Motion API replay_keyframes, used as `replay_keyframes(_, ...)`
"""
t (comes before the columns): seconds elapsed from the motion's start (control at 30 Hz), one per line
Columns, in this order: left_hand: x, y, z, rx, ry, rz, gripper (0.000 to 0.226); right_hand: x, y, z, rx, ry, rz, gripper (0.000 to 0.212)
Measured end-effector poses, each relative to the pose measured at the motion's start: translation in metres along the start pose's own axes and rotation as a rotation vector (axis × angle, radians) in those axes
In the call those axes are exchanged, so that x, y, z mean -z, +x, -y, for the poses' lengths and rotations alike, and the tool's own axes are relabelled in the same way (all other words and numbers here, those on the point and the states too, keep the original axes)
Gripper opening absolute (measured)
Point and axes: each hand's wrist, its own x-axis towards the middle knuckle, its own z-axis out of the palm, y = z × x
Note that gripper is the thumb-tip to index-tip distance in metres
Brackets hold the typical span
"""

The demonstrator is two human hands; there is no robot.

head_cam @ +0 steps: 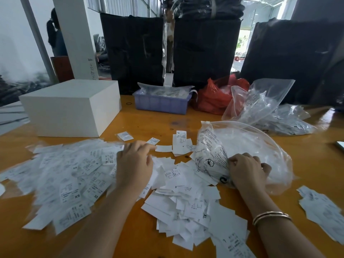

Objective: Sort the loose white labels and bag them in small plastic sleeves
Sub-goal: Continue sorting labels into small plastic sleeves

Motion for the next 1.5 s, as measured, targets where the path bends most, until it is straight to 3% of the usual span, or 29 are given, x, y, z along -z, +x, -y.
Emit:
replay_keyframes(0.13, -0.002, -0.006, -0.015, -0.229, -0.151, 0.08, 0.019, 0.001, 0.001, 0.001, -0.037, 0.074, -0.054, 0.017)
replay_keyframes(0.23, -0.006, -0.01, -0.02, -0.282, -0.224, 0.154, 0.019, 0.0, 0.003, -0.001, -0.072, 0.191, -0.097, 0.013)
replay_keyframes(0.47, -0.009, -0.009, -0.022, -0.164, -0.371, 0.169, 0.018, -0.004, 0.005, -0.003, -0.107, 0.216, -0.108, 0.026)
replay_keyframes(0.63, -0.011, -0.01, -0.022, -0.073, -0.427, 0.142, 0.018, 0.001, 0.005, -0.003, -0.074, 0.282, -0.269, 0.019)
replay_keyframes(0.73, -0.01, -0.01, -0.023, -0.081, -0.441, 0.094, 0.018, 0.005, 0.0, 0.003, 0.044, 0.38, -0.423, 0.011)
replay_keyframes(0.83, -0.005, -0.009, -0.026, -0.081, -0.473, 0.043, 0.018, 0.012, -0.011, 0.015, 0.297, 0.499, -0.51, 0.007)
replay_keyframes(0.93, -0.002, -0.01, -0.028, -0.11, -0.59, 0.081, 0.019, 0.014, -0.03, 0.035, 0.444, 0.803, -0.179, 0.017)
replay_keyframes(1.0, 0.002, -0.011, -0.03, -0.095, -0.729, 0.227, 0.027, 0.012, -0.04, 0.048, 0.484, 0.945, 0.061, 0.018)
replay_keyframes(1.13, 0.003, -0.012, -0.03, -0.061, -0.821, 0.48, 0.08, 0.009, -0.044, 0.055, 0.539, 1.031, 0.203, 0.01)
replay_keyframes(1.17, 0.002, -0.012, -0.031, -0.07, -0.815, 0.514, 0.084, 0.009, -0.043, 0.055, 0.545, 1.043, 0.22, 0.009)
replay_keyframes(1.23, 0.0, -0.013, -0.032, -0.107, -0.809, 0.525, 0.065, 0.007, -0.043, 0.054, 0.547, 1.07, 0.246, 0.008)
replay_keyframes(1.37, -0.004, -0.01, -0.029, -0.028, -0.807, 0.231, 0.017, 0.003, -0.042, 0.057, 0.459, 1.095, 0.299, 0.012)
replay_keyframes(1.43, -0.004, -0.007, -0.025, 0.105, -0.869, 0.113, 0.008, -0.002, -0.042, 0.058, 0.471, 0.889, 0.329, 0.02)
replay_keyframes(1.5, -0.003, -0.005, -0.022, 0.221, -0.929, 0.021, 0.006, -0.01, -0.043, 0.059, 0.632, 0.467, 0.305, 0.042)
